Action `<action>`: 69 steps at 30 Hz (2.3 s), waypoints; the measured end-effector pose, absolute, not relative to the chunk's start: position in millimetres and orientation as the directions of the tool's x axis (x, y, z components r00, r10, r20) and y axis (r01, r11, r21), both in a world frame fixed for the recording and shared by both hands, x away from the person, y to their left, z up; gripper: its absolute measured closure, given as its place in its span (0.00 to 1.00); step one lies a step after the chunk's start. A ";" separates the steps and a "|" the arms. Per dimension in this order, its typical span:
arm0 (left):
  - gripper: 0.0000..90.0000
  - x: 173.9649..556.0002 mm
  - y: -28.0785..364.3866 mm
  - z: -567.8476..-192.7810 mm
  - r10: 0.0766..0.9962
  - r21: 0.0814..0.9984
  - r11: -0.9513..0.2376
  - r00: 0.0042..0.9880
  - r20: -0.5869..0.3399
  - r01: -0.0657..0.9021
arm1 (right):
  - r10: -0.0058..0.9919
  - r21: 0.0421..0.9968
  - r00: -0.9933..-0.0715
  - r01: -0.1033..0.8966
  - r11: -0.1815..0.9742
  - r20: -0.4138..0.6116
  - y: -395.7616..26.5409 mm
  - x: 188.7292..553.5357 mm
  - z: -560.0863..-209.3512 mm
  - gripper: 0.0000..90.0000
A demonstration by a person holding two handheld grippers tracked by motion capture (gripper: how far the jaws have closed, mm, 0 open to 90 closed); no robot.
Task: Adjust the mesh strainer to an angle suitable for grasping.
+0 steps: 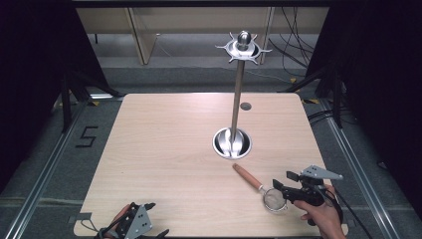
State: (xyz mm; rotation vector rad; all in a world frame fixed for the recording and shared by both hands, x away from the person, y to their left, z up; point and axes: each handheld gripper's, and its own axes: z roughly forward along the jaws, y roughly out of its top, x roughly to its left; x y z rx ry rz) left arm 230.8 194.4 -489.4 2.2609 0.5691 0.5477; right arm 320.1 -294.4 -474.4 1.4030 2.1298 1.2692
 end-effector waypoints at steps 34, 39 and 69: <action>0.17 231.1 192.5 -490.5 0.550 0.736 -0.631 0.811 0.200 0.246 | 0.807 0.788 -0.584 0.535 0.304 0.086 -268.0 336.3 -463.3 0.37; 0.17 231.2 193.2 -489.5 0.547 0.724 -0.644 0.810 0.211 0.246 | 0.791 0.755 -0.609 0.547 0.362 0.061 -256.3 343.6 -459.2 0.36; 0.17 230.1 192.6 -489.9 0.557 0.734 -0.630 0.807 0.198 0.255 | 0.715 0.522 -0.699 0.603 0.603 -0.018 -203.4 378.6 -477.1 0.43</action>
